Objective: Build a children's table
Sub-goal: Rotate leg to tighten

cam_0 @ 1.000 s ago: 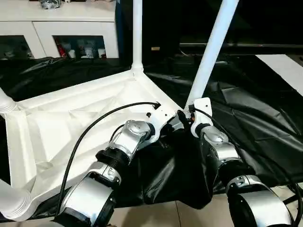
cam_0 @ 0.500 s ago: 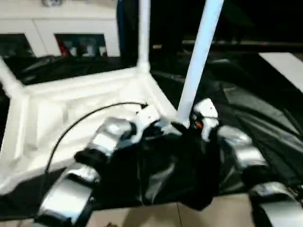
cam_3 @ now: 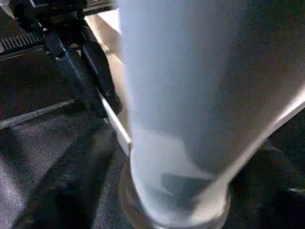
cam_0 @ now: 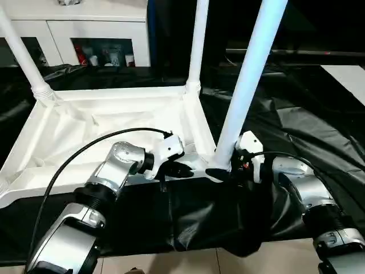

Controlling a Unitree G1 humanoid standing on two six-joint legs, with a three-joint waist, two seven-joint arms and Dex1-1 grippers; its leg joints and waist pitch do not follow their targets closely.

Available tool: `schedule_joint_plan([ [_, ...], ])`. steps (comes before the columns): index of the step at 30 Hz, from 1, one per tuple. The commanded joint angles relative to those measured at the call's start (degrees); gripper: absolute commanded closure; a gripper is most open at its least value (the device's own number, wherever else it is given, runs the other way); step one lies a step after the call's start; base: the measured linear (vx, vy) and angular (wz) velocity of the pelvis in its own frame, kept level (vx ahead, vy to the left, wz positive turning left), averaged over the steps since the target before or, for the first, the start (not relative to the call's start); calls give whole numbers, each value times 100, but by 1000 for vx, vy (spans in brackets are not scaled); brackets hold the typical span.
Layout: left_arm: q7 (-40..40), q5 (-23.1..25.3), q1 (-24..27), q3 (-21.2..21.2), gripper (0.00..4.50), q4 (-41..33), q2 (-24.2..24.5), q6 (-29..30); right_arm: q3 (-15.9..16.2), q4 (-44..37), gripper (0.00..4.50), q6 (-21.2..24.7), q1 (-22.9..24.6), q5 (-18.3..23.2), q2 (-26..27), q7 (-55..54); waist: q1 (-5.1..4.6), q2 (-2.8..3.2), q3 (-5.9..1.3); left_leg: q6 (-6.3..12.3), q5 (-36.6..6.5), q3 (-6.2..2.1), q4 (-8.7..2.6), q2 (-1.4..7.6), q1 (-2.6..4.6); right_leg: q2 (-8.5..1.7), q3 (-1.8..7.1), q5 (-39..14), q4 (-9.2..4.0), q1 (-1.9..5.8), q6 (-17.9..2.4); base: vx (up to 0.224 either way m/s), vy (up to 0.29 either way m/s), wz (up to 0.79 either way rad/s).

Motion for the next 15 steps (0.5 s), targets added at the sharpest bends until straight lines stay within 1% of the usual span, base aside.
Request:
schedule_joint_plan([
  [1,-59,-202,90,-47,450,-73,-90,55,85,-42,136,43,-15,-67,-10,90,-13,-79,-323,329,-1258,-58,-343,182,75,-333,270,-1663,-363,267,-1132,0,0,0],
  [4,-60,-195,105,-39,450,-131,-92,96,84,-15,155,48,-19,-92,-16,82,-13,-77,-330,341,-1188,-59,-340,183,74,-330,270,-1552,-350,271,-1147,0,0,0],
  [7,-55,-184,109,-31,450,-151,-93,109,104,-17,185,50,-13,-112,-30,60,-12,-74,-335,372,-1128,-56,-333,180,70,-322,269,-1411,-333,275,-1185,0,0,0],
  [11,-47,-164,120,-28,450,-171,-83,122,150,1,194,-46,16,-173,-48,54,-11,-75,-331,373,-1169,-52,-330,175,73,-325,268,-1490,-345,274,-1170,0,0,0],
  [15,-47,-158,119,-23,450,-180,-83,137,153,29,197,-87,27,-208,-34,42,-11,-70,-336,377,-1119,-56,-329,175,68,-322,267,-1425,-335,280,-1177,0,0,0],
])
